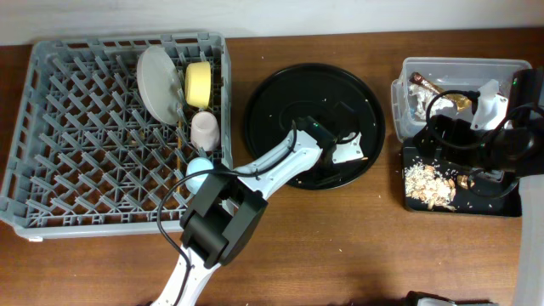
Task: Sort waste into correct bins and load items into the dishwasher rack
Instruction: 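Grasp the second wooden chopstick on the black tray with the left gripper, then carry the second chopstick into the rack beside the first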
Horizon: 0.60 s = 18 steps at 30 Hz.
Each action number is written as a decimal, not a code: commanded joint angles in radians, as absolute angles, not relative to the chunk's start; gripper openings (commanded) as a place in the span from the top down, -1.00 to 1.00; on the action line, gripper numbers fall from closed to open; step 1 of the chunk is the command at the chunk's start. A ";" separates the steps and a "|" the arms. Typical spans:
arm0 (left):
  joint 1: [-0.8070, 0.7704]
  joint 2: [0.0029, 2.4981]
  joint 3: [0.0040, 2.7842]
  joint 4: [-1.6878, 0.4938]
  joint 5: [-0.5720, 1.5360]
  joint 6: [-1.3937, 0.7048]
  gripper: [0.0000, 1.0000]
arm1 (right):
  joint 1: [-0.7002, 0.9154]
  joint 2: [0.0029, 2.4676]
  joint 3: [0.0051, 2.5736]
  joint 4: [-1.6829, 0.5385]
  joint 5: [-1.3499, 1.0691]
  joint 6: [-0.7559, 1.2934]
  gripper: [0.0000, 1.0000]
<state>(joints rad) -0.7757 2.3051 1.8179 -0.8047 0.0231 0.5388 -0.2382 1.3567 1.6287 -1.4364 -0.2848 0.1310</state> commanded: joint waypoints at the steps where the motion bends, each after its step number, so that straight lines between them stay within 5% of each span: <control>1: -0.774 2.344 1.814 -0.801 0.035 0.546 -0.28 | -0.242 1.354 1.625 -1.436 -0.276 0.127 -0.97; 4: -0.774 2.358 1.814 -0.801 0.039 0.543 -0.25 | -0.243 1.354 1.625 -1.436 -0.276 0.127 -0.97; 5: -0.774 2.358 1.814 -0.801 0.038 0.543 -0.07 | -0.242 1.355 1.625 -1.436 -0.276 0.127 -0.97; 6: -0.774 2.358 1.814 -0.800 0.038 0.543 0.42 | -0.242 1.355 1.625 -1.436 -0.276 0.127 -0.97; 8: -0.774 2.358 1.814 -0.801 0.038 0.543 0.78 | -0.242 1.355 1.625 -1.436 -0.276 0.127 -0.97; 12: -0.771 2.358 1.814 -0.810 0.025 0.543 0.99 | -0.242 1.354 1.625 -1.436 -0.276 0.127 -0.97; 18: -0.737 2.340 1.942 -0.922 -0.081 0.409 0.99 | -0.242 1.354 1.625 -1.436 -0.276 0.127 -0.97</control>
<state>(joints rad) -0.7708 2.3177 1.8427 -0.8520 0.0135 0.5091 -0.2382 1.3567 1.6287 -1.4364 -0.2844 0.1314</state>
